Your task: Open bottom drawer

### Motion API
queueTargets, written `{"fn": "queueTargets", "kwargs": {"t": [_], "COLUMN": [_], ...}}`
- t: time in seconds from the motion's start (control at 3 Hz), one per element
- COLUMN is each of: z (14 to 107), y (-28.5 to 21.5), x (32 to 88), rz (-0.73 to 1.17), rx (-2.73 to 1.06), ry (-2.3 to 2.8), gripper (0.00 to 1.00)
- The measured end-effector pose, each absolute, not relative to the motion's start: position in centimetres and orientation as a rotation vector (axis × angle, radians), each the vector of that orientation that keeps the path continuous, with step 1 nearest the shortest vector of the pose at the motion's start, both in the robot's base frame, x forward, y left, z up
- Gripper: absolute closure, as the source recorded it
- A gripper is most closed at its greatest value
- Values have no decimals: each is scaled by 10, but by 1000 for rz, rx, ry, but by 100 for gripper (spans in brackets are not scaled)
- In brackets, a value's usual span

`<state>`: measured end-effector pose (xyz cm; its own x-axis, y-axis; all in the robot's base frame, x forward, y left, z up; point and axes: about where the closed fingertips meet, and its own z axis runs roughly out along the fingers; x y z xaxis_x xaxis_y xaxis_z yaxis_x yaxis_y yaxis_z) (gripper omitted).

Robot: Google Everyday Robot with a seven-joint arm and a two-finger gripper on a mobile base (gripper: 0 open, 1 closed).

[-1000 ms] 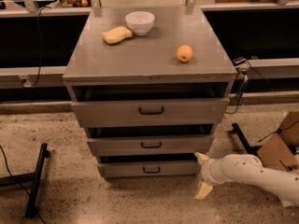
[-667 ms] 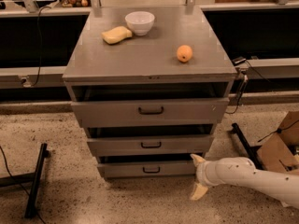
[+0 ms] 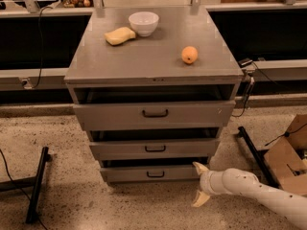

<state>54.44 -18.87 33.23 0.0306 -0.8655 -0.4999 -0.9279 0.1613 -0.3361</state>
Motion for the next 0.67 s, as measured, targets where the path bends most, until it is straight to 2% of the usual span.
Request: {"fn": "queueTargets", "kwargs": {"t": [0.67], "z": [269], "y": [-175], "x": [553], "rz": [267], "rx": [-1743], "ry": [1737], "gripper": [0]}}
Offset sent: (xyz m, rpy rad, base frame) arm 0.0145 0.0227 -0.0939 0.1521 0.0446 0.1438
